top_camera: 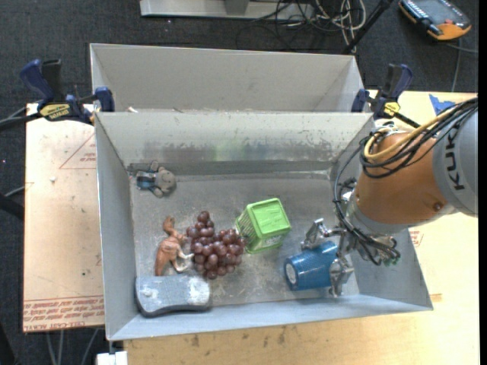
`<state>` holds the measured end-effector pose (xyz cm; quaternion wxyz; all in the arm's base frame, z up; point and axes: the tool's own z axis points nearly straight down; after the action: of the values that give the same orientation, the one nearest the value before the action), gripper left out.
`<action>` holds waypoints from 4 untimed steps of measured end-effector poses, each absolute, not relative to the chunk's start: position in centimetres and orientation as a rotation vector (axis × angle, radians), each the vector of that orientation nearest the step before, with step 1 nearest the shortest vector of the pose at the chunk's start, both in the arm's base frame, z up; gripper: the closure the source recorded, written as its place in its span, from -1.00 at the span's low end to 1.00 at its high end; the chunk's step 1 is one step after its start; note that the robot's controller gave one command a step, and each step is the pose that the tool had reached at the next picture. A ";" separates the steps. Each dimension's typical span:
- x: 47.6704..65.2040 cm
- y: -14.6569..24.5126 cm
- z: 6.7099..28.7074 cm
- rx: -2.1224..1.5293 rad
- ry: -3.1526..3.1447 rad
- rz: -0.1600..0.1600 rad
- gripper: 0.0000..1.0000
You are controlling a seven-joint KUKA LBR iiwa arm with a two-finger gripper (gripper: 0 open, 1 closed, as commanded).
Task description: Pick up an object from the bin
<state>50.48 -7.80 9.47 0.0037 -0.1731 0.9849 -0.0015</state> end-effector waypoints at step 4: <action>50.0 -8.4 9.7 -0.538 3.027 -0.044 1.00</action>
Offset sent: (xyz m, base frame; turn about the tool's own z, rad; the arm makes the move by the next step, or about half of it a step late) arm 0.0000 0.0000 0.0000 0.0000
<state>49.97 -8.44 9.71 0.0332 -0.1749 0.9839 -0.0143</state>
